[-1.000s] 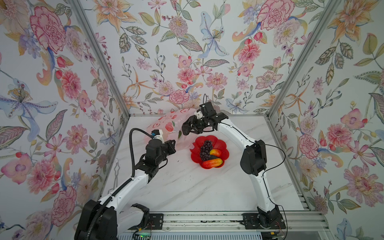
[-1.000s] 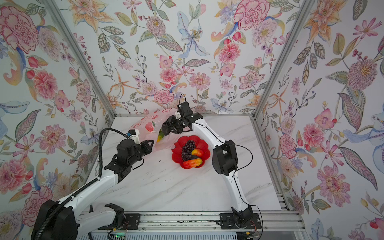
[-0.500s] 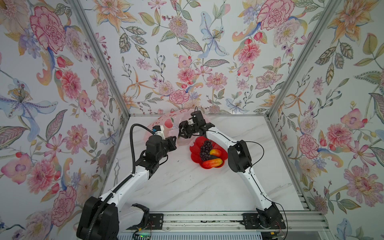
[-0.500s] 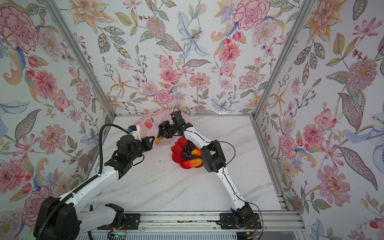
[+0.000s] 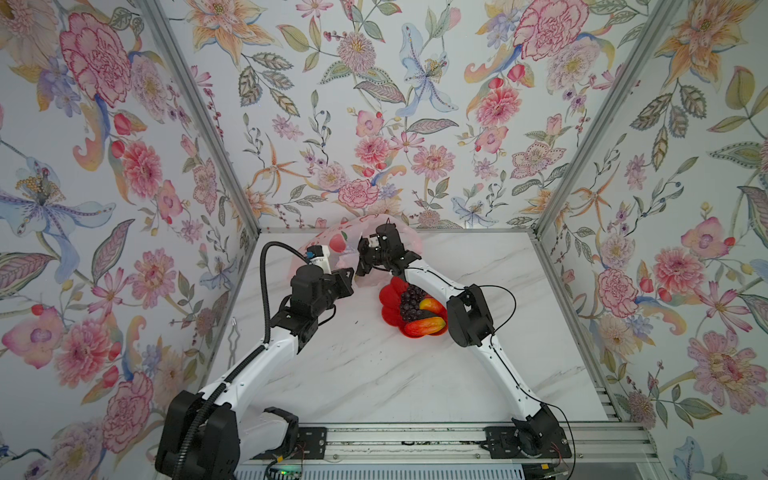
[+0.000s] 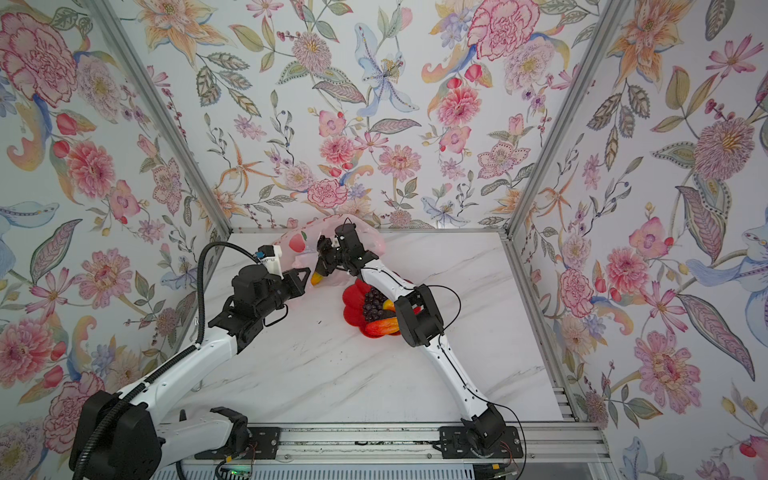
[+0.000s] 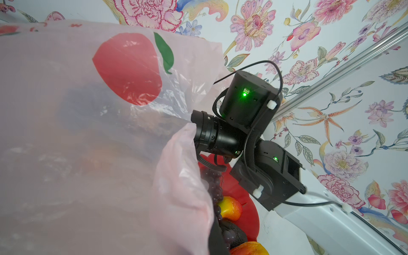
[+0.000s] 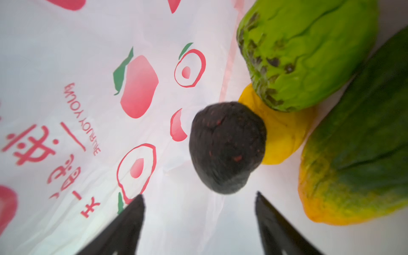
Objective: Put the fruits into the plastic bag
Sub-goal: 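Open the right gripper inside the bag to drop the avocado, then withdraw the right gripper from the bag and move over the plate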
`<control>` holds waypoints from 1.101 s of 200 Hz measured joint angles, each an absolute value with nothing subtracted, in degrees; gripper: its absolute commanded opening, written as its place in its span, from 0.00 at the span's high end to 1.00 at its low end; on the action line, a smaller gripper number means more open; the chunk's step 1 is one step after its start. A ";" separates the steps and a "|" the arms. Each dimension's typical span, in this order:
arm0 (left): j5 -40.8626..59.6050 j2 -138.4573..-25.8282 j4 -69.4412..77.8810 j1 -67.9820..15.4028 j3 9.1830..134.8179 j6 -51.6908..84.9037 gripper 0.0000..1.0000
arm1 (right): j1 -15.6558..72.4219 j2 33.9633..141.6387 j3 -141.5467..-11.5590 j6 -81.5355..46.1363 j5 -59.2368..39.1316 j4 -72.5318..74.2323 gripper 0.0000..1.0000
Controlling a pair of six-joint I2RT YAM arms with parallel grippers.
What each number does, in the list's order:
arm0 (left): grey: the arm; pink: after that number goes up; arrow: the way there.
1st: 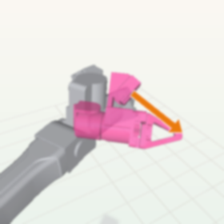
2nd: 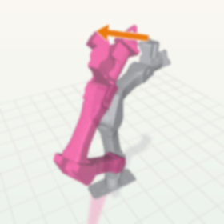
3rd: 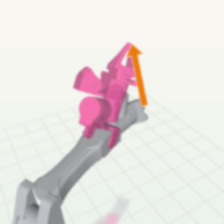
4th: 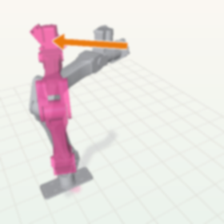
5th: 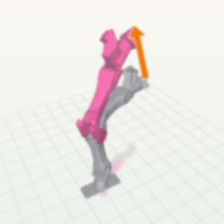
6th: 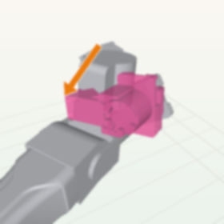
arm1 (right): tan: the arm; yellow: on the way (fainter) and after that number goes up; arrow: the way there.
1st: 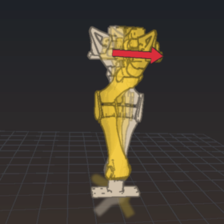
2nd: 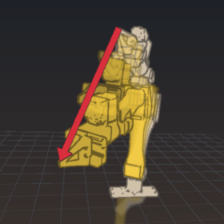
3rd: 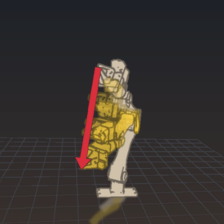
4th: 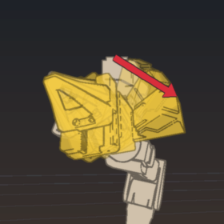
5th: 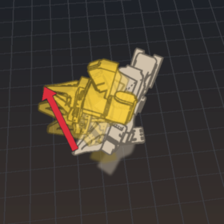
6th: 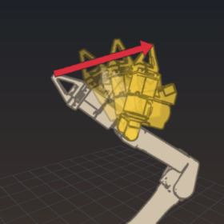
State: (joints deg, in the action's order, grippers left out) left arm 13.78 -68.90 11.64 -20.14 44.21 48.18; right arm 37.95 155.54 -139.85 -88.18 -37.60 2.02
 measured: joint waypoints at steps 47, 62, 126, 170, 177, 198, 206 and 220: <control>13.74 -69.17 12.05 -20.14 44.21 48.69 1.00 | 37.52 155.54 -139.94 -88.09 -38.22 2.55 0.01; 13.72 -69.17 12.53 -20.14 44.21 49.08 1.00 | 37.47 155.54 -139.94 -87.61 -38.50 2.44 0.01; 13.72 -69.45 15.29 -20.14 43.72 51.48 1.00 | 37.47 155.52 -139.94 -84.49 -40.29 0.84 0.01; 13.72 -69.41 16.49 -20.14 41.65 53.41 1.00 | 37.47 155.02 -139.94 -79.40 -41.45 -4.49 0.01; 13.72 -69.32 16.60 -20.14 41.28 53.67 1.00 | 37.47 154.71 -139.94 -78.35 -41.52 -5.74 0.01; 13.69 -68.64 16.60 -20.08 40.56 54.28 1.00 | 37.47 152.92 -139.94 -74.72 -41.60 -10.37 0.01; 13.74 -68.23 16.56 -19.97 40.51 54.52 1.00 | 37.47 151.98 -139.94 -73.21 -41.58 -12.16 0.01; 13.74 -67.40 16.60 -19.53 40.49 54.94 1.00 | 37.47 149.88 -139.92 -70.19 -41.39 -15.64 0.01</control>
